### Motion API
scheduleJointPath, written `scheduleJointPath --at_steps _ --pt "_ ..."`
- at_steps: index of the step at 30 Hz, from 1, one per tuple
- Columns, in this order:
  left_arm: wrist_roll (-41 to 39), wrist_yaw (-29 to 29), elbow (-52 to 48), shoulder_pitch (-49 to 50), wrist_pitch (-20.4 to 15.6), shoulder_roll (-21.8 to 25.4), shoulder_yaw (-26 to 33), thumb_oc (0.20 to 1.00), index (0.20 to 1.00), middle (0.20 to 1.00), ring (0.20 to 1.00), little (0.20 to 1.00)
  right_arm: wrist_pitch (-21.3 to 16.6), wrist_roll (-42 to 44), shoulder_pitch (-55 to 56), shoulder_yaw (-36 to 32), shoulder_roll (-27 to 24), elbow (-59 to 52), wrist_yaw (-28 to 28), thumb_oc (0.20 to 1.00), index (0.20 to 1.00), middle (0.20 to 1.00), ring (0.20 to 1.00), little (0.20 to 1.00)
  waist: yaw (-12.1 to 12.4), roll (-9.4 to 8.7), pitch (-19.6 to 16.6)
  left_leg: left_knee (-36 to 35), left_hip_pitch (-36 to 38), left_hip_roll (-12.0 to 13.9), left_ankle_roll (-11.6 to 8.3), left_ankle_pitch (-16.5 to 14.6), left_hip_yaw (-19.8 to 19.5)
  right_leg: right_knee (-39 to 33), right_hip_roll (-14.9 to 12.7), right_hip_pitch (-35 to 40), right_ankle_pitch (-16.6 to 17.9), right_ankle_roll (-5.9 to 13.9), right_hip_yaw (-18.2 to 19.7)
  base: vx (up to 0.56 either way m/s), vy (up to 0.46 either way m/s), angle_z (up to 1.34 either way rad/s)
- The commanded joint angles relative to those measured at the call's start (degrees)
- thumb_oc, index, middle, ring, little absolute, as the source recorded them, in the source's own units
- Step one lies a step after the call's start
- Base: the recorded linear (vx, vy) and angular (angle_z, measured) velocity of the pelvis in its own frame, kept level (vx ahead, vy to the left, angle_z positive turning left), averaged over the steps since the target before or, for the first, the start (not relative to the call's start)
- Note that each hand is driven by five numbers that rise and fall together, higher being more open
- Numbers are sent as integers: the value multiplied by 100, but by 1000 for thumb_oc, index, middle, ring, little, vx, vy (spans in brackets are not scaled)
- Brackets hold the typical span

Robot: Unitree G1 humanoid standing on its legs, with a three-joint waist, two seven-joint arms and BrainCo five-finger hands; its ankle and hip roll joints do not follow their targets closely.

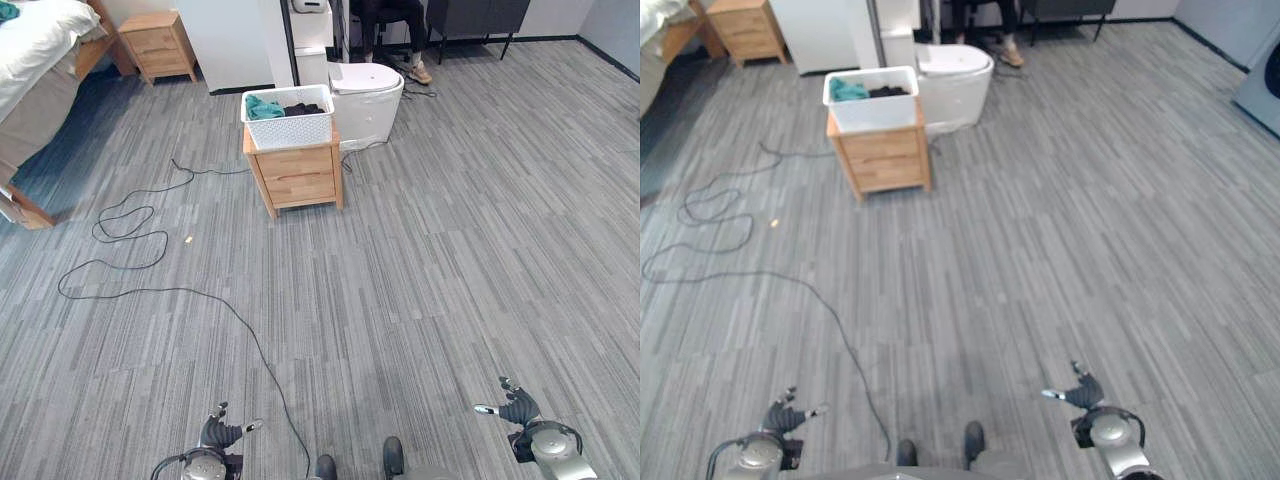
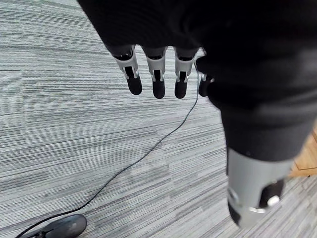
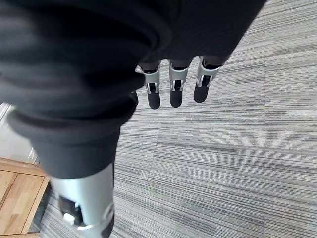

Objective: Grab the laundry basket,head to the washer,open it,put in the laundry and shut it.

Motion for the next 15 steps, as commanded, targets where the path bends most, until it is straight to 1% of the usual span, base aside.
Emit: scheduleJointPath --at_steps 1,5,11,15 --pt "-287 113 -26 -242 -143 94 96 1000 1000 1000 1000 1000 -96 70 -266 -4 79 157 -100 1000 1000 1000 1000 1000 17 -348 7 426 -442 -133 -151 -293 -32 23 -212 245 -797 344 14 9 0 24" --pt "-354 112 -101 -289 -132 83 71 1000 1000 1000 1000 1000 -62 188 -245 -103 146 227 -133 1000 1000 1000 1000 1000 8 -359 5 463 -478 -141 -129 -342 -6 49 -238 255 -811 371 -97 51 28 31" --pt "-393 149 -164 -317 -119 138 121 1000 1000 1000 1000 1000 -30 317 -281 -167 251 239 -152 1000 1000 1000 1000 1000 29 -416 13 572 -534 -186 -53 -478 36 138 -330 250 -846 426 -101 62 91 4" --pt "-384 198 -266 -306 -110 295 215 1000 1000 1000 1000 1000 22 290 -387 -104 330 201 -159 1000 1000 1000 1000 1000 109 -495 90 877 -734 -246 70 -700 73 549 -484 6 -901 519 -39 45 123 -10"
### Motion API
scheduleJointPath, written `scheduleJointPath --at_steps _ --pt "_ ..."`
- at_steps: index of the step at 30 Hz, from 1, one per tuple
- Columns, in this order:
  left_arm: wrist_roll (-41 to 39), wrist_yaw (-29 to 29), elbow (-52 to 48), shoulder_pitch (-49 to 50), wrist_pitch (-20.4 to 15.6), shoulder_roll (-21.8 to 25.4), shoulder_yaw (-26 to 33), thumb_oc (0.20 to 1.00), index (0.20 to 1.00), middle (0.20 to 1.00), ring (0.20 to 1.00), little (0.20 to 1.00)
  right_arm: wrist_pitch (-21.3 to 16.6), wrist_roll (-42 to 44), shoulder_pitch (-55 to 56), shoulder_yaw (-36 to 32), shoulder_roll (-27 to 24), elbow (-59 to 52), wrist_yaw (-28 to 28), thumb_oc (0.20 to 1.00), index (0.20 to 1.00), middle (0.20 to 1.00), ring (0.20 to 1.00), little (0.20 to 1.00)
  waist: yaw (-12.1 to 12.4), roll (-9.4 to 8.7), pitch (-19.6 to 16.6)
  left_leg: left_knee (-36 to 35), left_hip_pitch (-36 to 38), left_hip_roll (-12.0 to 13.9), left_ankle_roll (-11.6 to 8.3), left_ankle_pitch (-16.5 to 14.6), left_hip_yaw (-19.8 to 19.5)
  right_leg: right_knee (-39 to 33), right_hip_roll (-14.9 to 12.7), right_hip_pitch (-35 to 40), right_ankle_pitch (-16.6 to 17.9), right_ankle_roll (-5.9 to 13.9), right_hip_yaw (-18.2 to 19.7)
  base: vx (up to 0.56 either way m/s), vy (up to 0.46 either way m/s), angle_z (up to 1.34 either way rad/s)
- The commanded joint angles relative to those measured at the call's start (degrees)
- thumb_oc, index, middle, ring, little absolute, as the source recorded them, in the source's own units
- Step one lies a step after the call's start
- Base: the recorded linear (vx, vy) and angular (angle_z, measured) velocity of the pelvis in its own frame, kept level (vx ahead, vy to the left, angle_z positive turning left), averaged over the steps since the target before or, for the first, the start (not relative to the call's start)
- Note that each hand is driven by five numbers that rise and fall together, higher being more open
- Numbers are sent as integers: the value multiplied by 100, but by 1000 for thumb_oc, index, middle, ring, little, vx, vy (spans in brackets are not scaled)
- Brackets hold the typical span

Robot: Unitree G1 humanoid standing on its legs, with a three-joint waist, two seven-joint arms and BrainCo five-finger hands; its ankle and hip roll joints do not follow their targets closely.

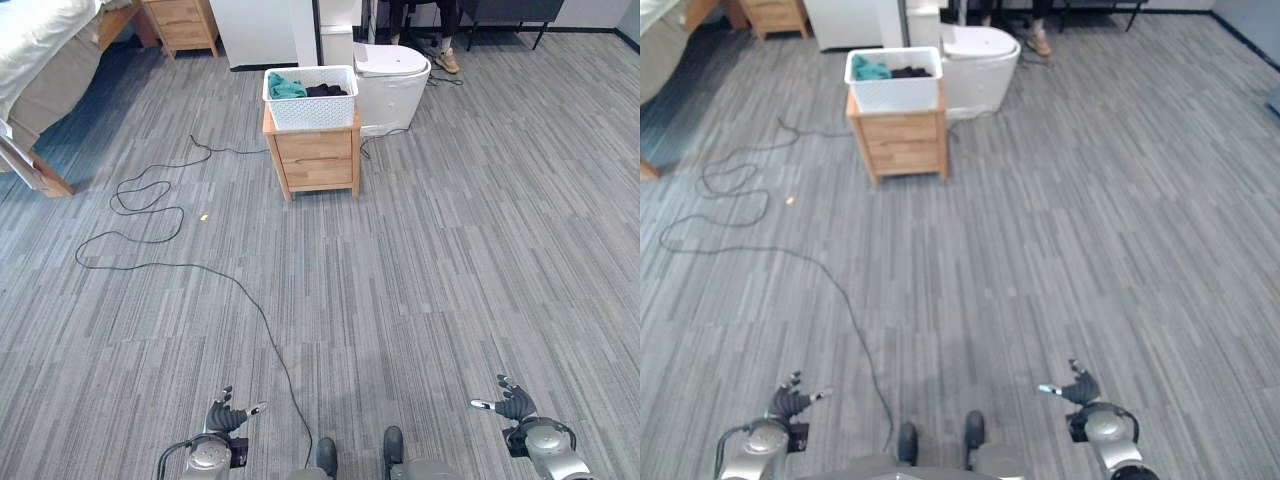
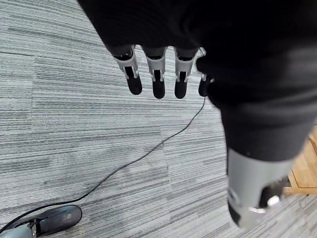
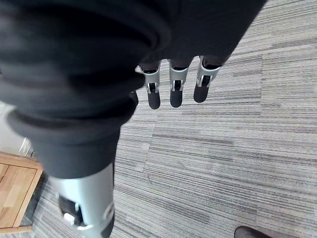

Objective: Grab the laundry basket,head to the washer,open it,put in the laundry and shut it.

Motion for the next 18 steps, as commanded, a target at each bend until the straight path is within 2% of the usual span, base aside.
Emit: scheduleJointPath --at_steps 1,4,6,8,10,13,14,15,16,18 --pt "-160 181 -105 -97 -122 339 198 1000 1000 1000 1000 1000 -49 74 -175 85 56 -11 -97 1000 1000 1000 1000 1000 100 -369 -126 885 -392 -155 13 -549 209 525 -370 255 -819 403 176 45 133 -20" --pt "-169 214 -145 -107 -114 416 239 1000 1000 1000 1000 1000 -23 60 -242 138 120 -5 -108 1000 1000 1000 1000 1000 154 -415 -54 1067 -502 -219 131 -694 181 1007 -423 -3 -831 524 246 51 115 -14" --pt "-151 215 -227 -122 -90 496 285 1000 1000 1000 1000 1000 -7 27 -311 212 153 -55 -87 1000 1000 1000 1000 1000 142 -393 69 1106 -472 -260 245 -784 128 1809 -422 -333 -794 627 312 85 145 -20" --pt "-119 207 -201 -172 -83 506 264 1000 1000 1000 1000 1000 -17 6 -320 258 183 -91 -90 1000 1000 1000 1000 1000 116 -347 146 1116 -398 -267 271 -840 103 2302 -390 -621 -768 642 275 67 73 -11" --pt "-102 196 -204 -201 -92 463 225 1000 1000 1000 1000 1000 -21 2 -293 268 189 -148 -86 1000 1000 1000 1000 1000 63 -293 198 1051 -187 -309 267 -895 45 2413 -314 -888 -755 587 240 179 49 9" --pt "-90 188 -144 -225 -102 411 167 1000 1000 1000 1000 1000 -18 -3 -279 288 130 -172 -89 1000 1000 1000 1000 1000 -24 -248 226 840 147 -380 246 -964 13 1903 -300 -1070 -633 499 24 219 -2 19" --pt "-90 188 -142 -226 -104 409 167 1000 1000 1000 1000 1000 -19 -2 -279 288 127 -172 -89 1000 1000 1000 1000 1000 -30 -240 234 834 161 -374 244 -967 6 1895 -296 -1052 -633 498 15 246 -70 40" --pt "-68 185 16 -280 -104 360 122 1000 1000 1000 1000 1000 -17 -26 -283 314 120 -142 -101 1000 1000 1000 1000 1000 -107 -233 256 705 402 -408 203 -1029 -55 1369 -281 -1241 -437 529 -172 259 -100 30" --pt "-72 185 45 -308 -101 345 96 1000 1000 1000 1000 1000 -12 -47 -275 337 117 -134 -102 1000 1000 1000 1000 1000 -134 -250 273 707 471 -441 178 -1063 -88 1144 -306 -1324 -353 552 -241 260 -100 17" --pt "-61 203 86 -351 -105 345 54 1000 1000 1000 1000 1000 2 -99 -257 368 85 -118 -111 1000 1000 1000 1000 1000 -172 -251 301 689 580 -418 136 -1109 -116 987 -327 -1373 -301 572 -309 172 -98 12"
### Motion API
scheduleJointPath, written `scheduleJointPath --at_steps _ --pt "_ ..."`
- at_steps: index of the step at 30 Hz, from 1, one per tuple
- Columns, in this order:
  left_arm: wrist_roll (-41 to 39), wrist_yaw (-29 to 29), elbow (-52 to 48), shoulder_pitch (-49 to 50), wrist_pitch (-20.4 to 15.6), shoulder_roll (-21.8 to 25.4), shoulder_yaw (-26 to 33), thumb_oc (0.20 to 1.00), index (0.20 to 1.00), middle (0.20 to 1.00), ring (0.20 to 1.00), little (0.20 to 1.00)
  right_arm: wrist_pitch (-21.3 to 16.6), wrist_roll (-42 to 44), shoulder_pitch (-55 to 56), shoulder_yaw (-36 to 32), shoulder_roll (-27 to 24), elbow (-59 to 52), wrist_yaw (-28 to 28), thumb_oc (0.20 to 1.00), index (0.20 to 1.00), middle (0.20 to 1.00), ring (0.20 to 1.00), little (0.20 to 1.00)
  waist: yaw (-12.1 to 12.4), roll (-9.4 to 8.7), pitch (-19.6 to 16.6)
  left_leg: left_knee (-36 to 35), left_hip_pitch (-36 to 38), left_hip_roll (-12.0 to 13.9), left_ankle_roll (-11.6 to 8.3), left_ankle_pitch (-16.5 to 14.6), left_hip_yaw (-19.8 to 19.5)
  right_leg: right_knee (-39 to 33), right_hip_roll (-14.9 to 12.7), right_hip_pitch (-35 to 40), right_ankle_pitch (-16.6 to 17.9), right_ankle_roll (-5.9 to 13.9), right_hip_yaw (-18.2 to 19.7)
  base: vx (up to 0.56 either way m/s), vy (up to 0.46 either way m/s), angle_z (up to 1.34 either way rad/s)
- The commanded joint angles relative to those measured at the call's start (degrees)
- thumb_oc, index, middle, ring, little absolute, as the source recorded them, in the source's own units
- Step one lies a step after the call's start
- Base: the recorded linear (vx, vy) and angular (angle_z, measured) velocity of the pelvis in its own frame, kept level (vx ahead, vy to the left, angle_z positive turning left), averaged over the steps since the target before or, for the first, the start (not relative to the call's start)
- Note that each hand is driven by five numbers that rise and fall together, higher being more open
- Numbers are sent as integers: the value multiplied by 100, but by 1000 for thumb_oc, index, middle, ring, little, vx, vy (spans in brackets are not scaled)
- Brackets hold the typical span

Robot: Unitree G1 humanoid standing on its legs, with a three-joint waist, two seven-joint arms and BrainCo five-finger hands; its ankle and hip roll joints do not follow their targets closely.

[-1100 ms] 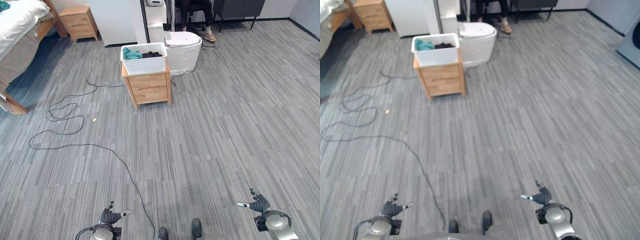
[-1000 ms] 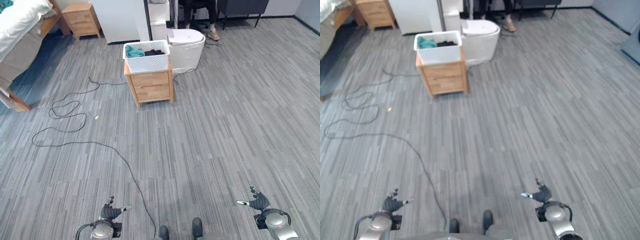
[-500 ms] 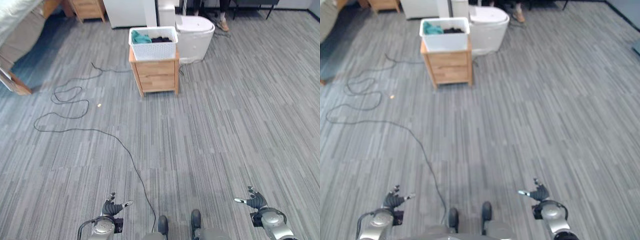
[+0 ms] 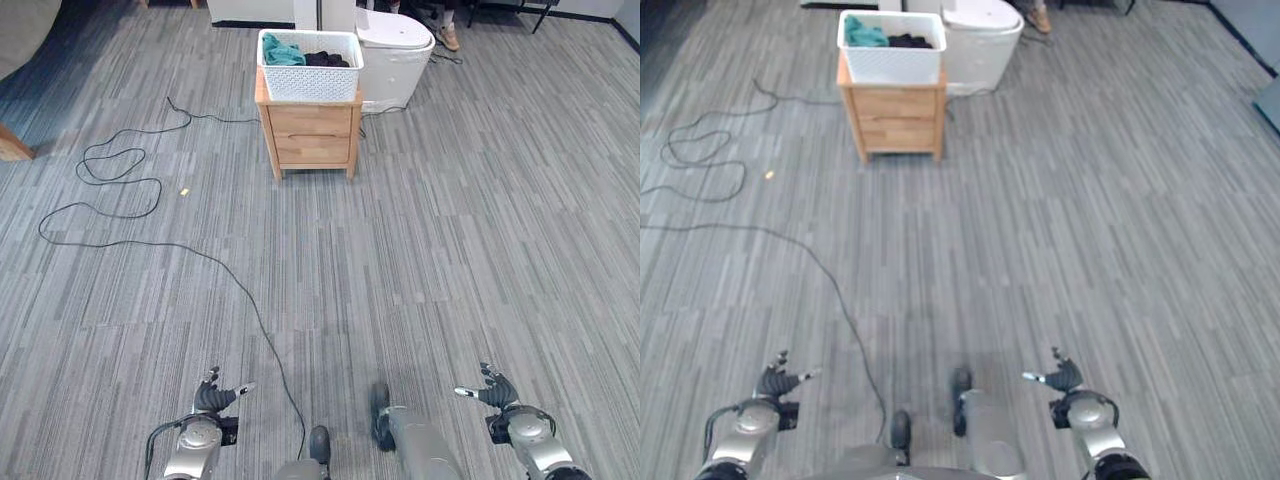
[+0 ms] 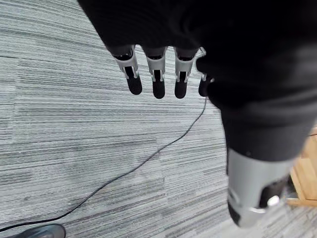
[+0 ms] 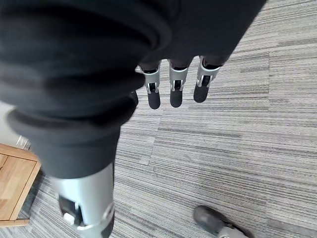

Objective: Grab the laundry basket,head to the washer,open it,put in the laundry and shut it.

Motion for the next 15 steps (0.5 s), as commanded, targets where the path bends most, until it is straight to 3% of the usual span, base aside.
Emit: scheduleJointPath --at_steps 1,4,5,6,9,12,14,15 --pt "-37 39 -312 66 -155 130 -109 1000 1000 1000 1000 1000 -106 -70 -44 128 -163 20 -52 1000 1000 1000 1000 1000 -147 14 -125 648 91 -166 -164 -694 -8 -514 -101 719 390 261 -44 231 -157 22" --pt "32 -8 -300 137 -154 49 -146 1000 1000 1000 1000 1000 -108 -76 81 78 -186 142 -70 1000 1000 1000 1000 1000 -195 40 -259 778 191 -90 -280 -818 -15 -547 -24 882 456 110 57 251 -188 61" --pt "29 -22 -300 170 -147 11 -151 1000 1000 1000 1000 1000 -112 -70 111 69 -194 156 -61 1000 1000 1000 1000 1000 -224 74 -285 929 131 -26 -362 -753 18 -600 11 955 449 64 51 271 -270 69" --pt "43 -104 -351 184 -112 -34 -210 1000 1000 1000 1000 1000 -134 -11 154 -20 -216 172 -66 1000 1000 1000 1000 1000 -269 91 -345 1463 -76 197 -625 -437 212 -706 62 1167 379 -57 8 182 -204 44" --pt "77 -147 -391 199 -105 -62 -291 1000 1000 1000 1000 1000 -142 0 154 2 -282 159 -67 1000 1000 1000 1000 1000 -284 106 -360 2013 -332 313 -688 -243 284 -751 123 1353 239 -164 -6 150 -152 28" --pt "204 -184 -271 66 -74 -109 -439 1000 1000 1000 1000 1000 -114 51 56 -17 -393 251 -100 1000 1000 1000 1000 1000 -249 29 -272 2040 -1043 436 -514 -335 651 -731 -4 1636 -38 -239 -19 200 -82 -16" --pt "236 -168 -324 118 -65 -86 -424 1000 1000 1000 1000 1000 -133 88 65 -68 -463 209 -155 1000 1000 1000 1000 1000 -115 110 -186 1446 -1580 431 -557 197 612 -797 68 1893 -164 -243 9 229 -3 -25" --pt "236 -167 -325 120 -65 -86 -425 1000 1000 1000 1000 1000 -133 88 67 -68 -463 208 -155 1000 1000 1000 1000 1000 -114 105 -181 1419 -1557 423 -558 209 613 -800 63 1905 -167 -243 9 138 9 -26"
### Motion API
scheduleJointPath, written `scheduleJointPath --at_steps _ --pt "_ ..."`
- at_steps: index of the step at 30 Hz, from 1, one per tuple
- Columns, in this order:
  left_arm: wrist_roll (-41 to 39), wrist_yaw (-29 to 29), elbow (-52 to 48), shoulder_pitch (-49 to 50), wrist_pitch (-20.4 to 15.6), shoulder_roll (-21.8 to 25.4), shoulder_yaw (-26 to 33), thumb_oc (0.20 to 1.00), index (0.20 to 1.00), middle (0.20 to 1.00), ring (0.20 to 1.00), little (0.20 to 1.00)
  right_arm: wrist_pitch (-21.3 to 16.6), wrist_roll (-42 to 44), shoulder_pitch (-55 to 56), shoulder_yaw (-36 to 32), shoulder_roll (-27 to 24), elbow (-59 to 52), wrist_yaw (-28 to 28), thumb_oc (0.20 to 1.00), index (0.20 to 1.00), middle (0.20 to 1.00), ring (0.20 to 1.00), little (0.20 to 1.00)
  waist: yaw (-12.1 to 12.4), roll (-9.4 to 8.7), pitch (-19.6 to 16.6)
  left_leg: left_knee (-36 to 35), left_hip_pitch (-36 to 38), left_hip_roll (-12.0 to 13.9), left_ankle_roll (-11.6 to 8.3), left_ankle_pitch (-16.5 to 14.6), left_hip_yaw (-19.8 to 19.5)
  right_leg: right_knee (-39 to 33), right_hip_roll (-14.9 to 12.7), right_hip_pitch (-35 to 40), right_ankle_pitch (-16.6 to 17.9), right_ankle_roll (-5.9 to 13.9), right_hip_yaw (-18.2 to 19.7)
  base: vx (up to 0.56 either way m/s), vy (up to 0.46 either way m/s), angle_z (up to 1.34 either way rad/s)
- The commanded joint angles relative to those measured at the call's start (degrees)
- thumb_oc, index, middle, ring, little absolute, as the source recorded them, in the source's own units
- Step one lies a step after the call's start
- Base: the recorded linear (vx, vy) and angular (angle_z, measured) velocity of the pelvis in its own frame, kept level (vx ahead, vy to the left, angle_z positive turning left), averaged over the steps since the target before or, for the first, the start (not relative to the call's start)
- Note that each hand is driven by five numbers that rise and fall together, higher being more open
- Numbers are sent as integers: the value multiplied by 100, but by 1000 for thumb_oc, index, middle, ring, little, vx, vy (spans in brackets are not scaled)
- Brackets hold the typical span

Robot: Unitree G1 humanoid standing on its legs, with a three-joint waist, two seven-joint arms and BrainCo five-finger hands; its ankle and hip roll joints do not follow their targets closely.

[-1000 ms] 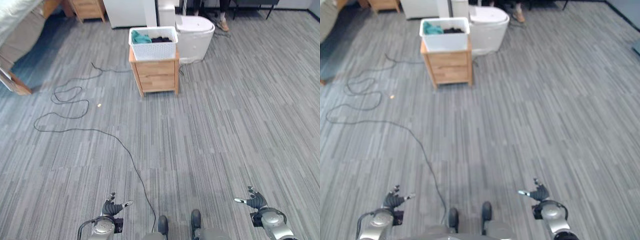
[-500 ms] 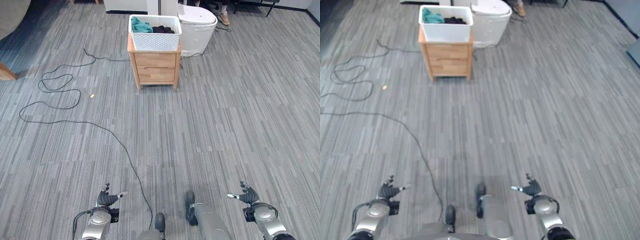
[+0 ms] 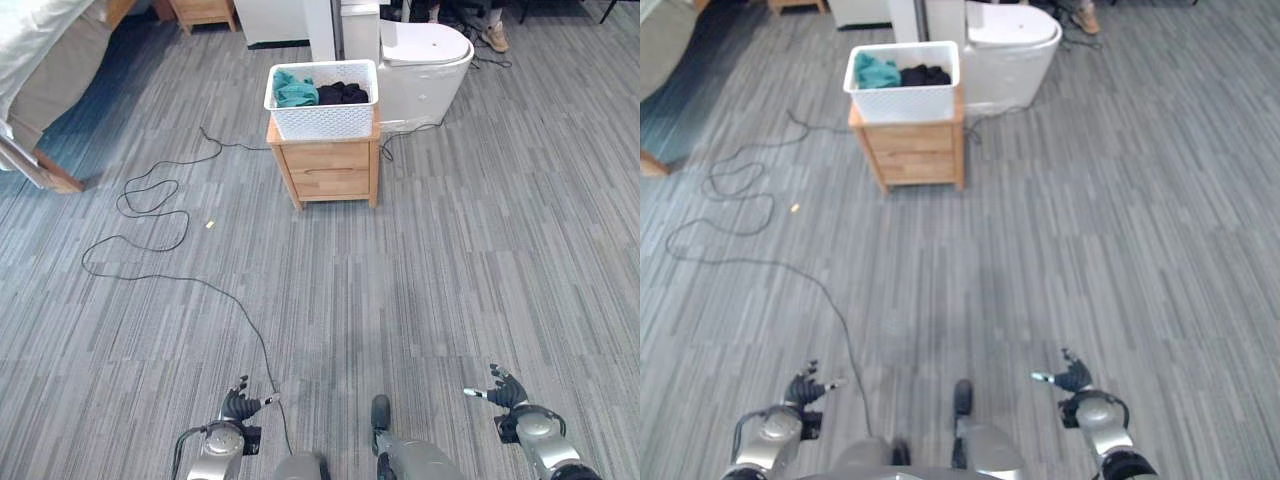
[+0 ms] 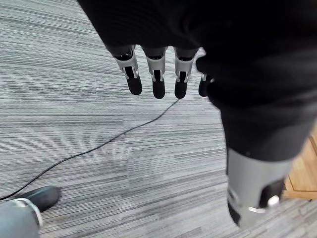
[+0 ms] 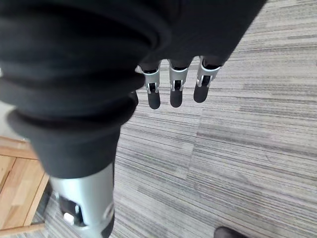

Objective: Grab the laundry basket,head to the washer,open it,put in the laundry and shut it.

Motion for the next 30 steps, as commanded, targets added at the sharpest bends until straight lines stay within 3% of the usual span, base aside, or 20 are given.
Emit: scheduleJointPath --at_steps 1,2,5,11,13,15,17,19,21,22,25,26,30 --pt "127 68 0 16 -80 242 31 1000 1000 1000 1000 1000 -123 78 225 -24 -268 6 -160 1000 1000 1000 1000 1000 50 108 40 -515 -272 14 79 941 -15 487 -193 141 -1210 962 -111 261 14 -47" --pt "119 98 88 -2 -85 230 59 1000 1000 1000 1000 1000 -129 81 215 -2 -244 70 -208 1000 1000 1000 1000 1000 172 152 88 -1009 -519 -5 20 1310 -100 411 -76 377 -1328 931 -21 262 15 -42" --pt "122 121 124 -13 -82 244 49 1000 1000 1000 1000 1000 -117 52 206 23 -196 140 -249 1000 1000 1000 1000 1000 295 157 104 -1563 -762 -13 -22 1557 -124 371 9 731 -1541 903 157 341 53 -14" --pt "276 96 254 72 -60 270 107 1000 1000 1000 1000 1000 -119 -102 252 62 -32 225 -188 1000 1000 1000 1000 1000 381 87 -108 -1606 -626 73 66 1802 129 394 -25 1205 -1796 966 371 410 148 -19" --pt "305 103 263 3 -63 350 109 1000 1000 1000 1000 1000 -135 -56 188 84 118 244 -145 1000 1000 1000 1000 1000 404 -145 -224 -1158 -626 -28 197 1536 226 771 -240 1175 -1812 1127 408 351 148 -10" --pt "327 110 251 -36 -56 395 99 1000 1000 1000 1000 1000 -134 -66 159 102 160 235 -131 1000 1000 1000 1000 1000 414 -198 -258 -1046 -617 -40 258 1419 269 1035 -290 1070 -1755 1209 429 205 102 -26" --pt "300 109 145 -112 -49 492 91 1000 1000 1000 1000 1000 -148 -67 55 171 222 144 -90 1000 1000 1000 1000 1000 400 -283 -234 -922 -523 -131 406 1169 292 1847 -385 745 -1400 1393 487 268 158 -1" --pt "297 159 75 -207 -44 577 82 1000 1000 1000 1000 1000 -159 -42 -21 198 266 41 -102 1000 1000 1000 1000 1000 350 -280 -167 -887 -363 -154 509 1000 338 2531 -394 330 -1080 1506 491 222 138 1" --pt "253 201 44 -274 -46 614 73 1000 1000 1000 1000 1000 -153 -34 -107 247 286 -21 -95 1000 1000 1000 1000 1000 290 -202 -77 -1000 -11 -164 564 863 384 2827 -382 -201 -1027 1460 310 298 159 -6" --pt "177 226 42 -268 -46 617 103 1000 1000 1000 1000 1000 -138 -53 -172 306 261 -31 -89 1000 1000 1000 1000 1000 253 -108 16 -1130 270 -194 561 770 383 2544 -387 -544 -1099 1385 24 266 122 -7" --pt "131 240 153 -318 -48 574 105 1000 1000 1000 1000 1000 -117 -68 -214 349 227 -60 -104 1000 1000 1000 1000 1000 167 -36 137 -1208 519 -258 560 640 295 2175 -344 -855 -1115 1334 -185 286 68 -14" --pt "133 278 269 -363 -51 528 99 1000 1000 1000 1000 1000 -103 -78 -195 341 207 -56 -130 1000 1000 1000 1000 1000 75 -51 240 -1231 774 -381 559 454 188 1596 -314 -1146 -940 1346 -274 295 13 1" --pt "202 299 375 -384 -58 463 108 1000 1000 1000 1000 1000 -53 -103 -155 337 225 -22 -125 1000 1000 1000 1000 1000 -43 -97 293 -1183 994 -505 527 259 79 772 -375 -1369 -648 1468 -342 294 -30 20"
